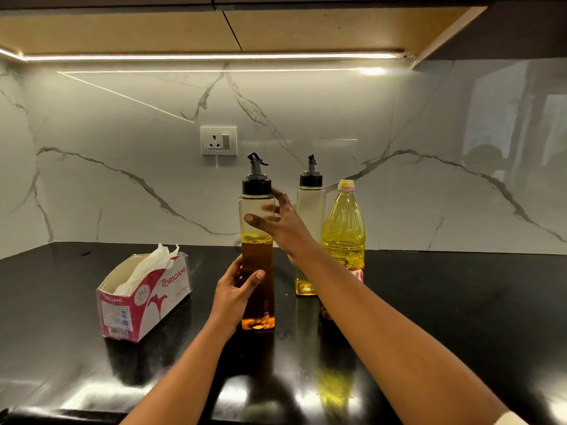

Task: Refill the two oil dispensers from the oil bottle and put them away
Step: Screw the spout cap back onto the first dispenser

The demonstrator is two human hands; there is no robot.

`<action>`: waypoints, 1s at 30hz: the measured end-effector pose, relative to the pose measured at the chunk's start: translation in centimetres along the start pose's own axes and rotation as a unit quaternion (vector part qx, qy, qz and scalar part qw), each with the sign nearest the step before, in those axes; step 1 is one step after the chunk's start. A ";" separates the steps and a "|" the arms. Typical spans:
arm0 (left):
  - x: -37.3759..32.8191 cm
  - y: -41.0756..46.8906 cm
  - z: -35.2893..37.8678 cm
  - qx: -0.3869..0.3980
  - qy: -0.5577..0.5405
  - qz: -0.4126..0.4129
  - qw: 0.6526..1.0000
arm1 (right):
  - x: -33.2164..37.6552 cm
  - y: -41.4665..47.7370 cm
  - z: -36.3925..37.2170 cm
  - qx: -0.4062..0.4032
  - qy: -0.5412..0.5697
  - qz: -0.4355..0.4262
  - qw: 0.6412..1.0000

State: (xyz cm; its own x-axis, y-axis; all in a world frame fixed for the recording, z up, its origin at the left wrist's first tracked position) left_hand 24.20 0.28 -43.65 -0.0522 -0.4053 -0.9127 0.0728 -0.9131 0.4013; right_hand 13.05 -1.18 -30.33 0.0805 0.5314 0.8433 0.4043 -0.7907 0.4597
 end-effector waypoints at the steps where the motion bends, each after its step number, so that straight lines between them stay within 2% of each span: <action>1: 0.3 0.3 -0.2 0.004 -0.003 -0.005 1.000 | -0.5 0.3 0.0 0.003 0.006 0.005 1.000; 9: 2.7 3.3 -1.4 0.035 -0.029 -0.049 0.998 | -3.1 4.4 0.4 0.023 0.042 0.038 0.998; 22: 4.9 5.8 -3.7 0.026 -0.043 -0.071 0.996 | -4.7 7.8 1.6 0.011 0.027 0.021 0.999; 23: 4.9 5.7 -3.7 0.026 -0.035 -0.068 0.997 | -4.5 7.6 1.5 -0.002 0.003 0.017 1.000; 25: 4.8 5.6 -3.6 0.028 -0.020 -0.059 0.998 | -3.1 6.0 0.5 -0.076 -0.077 -0.021 0.994; 28: 4.7 5.5 -3.7 0.028 -0.003 -0.057 0.998 | -0.9 1.3 -1.6 -0.247 -0.171 -0.123 0.946; 30: 4.6 5.2 -3.5 0.033 0.018 -0.057 0.998 | -1.5 -1.6 -2.1 -0.308 -0.199 -0.127 0.922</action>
State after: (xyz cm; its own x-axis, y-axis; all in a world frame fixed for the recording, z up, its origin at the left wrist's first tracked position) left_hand 27.84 -6.17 -46.00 -0.0202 -0.2970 -0.9547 0.0031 -0.9549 0.2970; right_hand 10.40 -1.34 -31.76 0.4320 0.6961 0.5734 -0.1280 -0.5820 0.8030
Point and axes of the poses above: each hand's wrist, its own y-axis towards the middle knuckle, its own z-axis out of the palm, x = y × z, the point moved 10 cm from there along y, towards the middle knuckle, and after that the axes turned 7 degrees about x, right-handed, at the moved point
